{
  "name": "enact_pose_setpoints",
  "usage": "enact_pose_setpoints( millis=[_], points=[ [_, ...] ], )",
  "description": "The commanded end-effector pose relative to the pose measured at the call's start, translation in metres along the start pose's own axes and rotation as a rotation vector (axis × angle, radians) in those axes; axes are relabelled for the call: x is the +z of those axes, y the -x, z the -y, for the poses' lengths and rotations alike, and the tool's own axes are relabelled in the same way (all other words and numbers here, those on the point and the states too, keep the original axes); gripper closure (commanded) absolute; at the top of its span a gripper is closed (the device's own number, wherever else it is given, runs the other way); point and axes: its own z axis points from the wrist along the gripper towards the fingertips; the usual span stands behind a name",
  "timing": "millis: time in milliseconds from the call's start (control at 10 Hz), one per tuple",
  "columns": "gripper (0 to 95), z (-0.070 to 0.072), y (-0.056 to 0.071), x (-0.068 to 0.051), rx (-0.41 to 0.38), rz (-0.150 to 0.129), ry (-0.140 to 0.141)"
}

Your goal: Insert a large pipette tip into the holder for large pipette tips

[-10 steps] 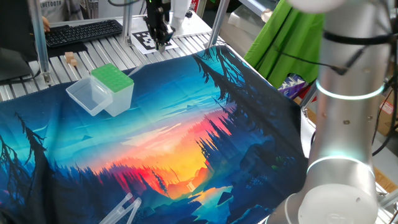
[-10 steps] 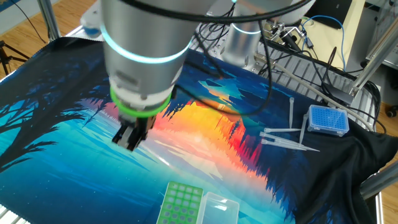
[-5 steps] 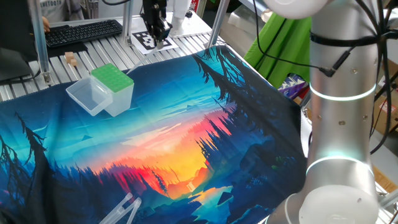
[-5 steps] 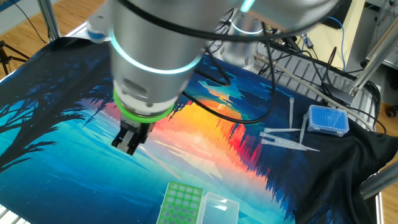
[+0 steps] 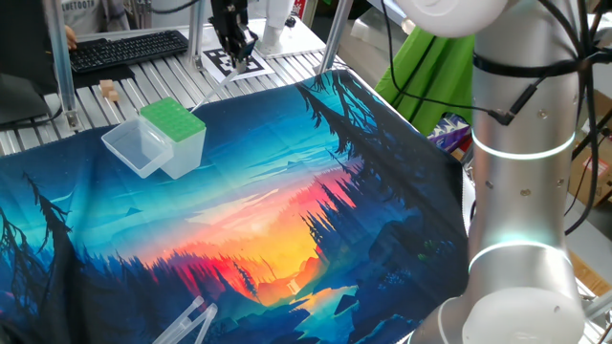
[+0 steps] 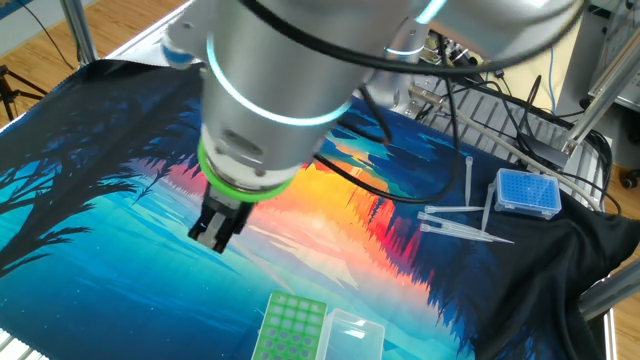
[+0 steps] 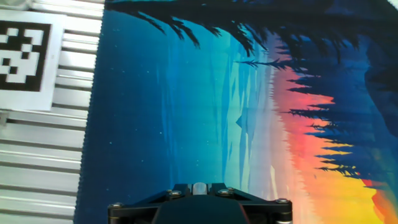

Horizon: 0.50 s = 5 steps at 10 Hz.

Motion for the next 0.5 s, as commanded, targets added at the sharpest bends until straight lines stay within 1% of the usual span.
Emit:
enact_pose_setpoints(
  millis=[100,200,300,400,500],
  points=[
    [95.0,0.0006,-0.0013,-0.0009,0.003,0.018,0.013],
    [95.0,-0.0001,-0.0024,-0.0008,0.002,0.033,0.019],
    [95.0,-0.001,-0.0032,-0.0005,0.006,0.056,0.029],
    [95.0,-0.0014,-0.0036,-0.0004,0.005,0.069,0.035],
    [95.0,-0.0019,-0.004,-0.0002,0.006,0.076,0.042]
  ],
)
